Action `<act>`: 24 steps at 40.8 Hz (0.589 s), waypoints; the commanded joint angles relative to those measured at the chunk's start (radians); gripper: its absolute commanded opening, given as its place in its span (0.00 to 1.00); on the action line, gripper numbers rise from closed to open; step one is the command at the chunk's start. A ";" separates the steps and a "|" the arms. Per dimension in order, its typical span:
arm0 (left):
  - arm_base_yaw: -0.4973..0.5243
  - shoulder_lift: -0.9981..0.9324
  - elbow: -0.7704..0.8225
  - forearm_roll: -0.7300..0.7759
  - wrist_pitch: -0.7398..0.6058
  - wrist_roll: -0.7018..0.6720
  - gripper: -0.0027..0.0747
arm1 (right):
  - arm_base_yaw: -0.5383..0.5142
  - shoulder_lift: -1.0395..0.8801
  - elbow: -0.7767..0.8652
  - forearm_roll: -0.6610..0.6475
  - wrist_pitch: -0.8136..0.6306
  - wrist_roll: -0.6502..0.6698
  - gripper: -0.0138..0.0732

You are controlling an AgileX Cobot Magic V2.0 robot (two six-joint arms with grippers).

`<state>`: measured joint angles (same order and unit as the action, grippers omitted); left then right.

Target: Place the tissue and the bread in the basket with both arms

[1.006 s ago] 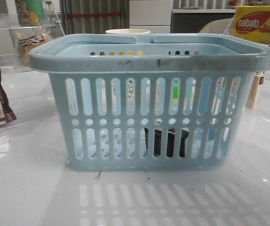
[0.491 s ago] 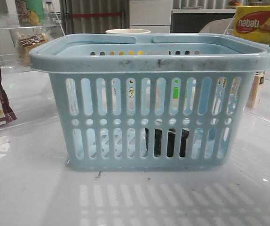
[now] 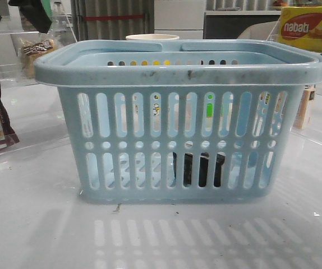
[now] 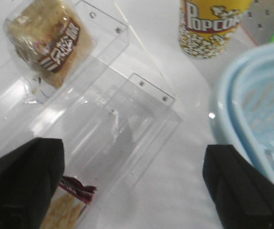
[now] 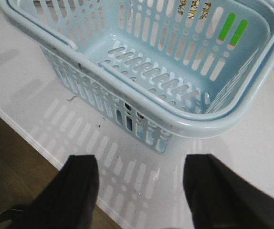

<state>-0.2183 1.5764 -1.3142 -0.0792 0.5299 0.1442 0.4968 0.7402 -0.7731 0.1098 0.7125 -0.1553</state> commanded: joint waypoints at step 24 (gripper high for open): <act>0.122 0.399 -0.383 -0.010 -0.280 -0.012 0.85 | -0.004 -0.005 -0.028 0.000 -0.065 -0.009 0.73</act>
<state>-0.0936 2.0176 -1.6582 -0.0792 0.3615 0.1419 0.4968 0.7402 -0.7731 0.1098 0.7129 -0.1553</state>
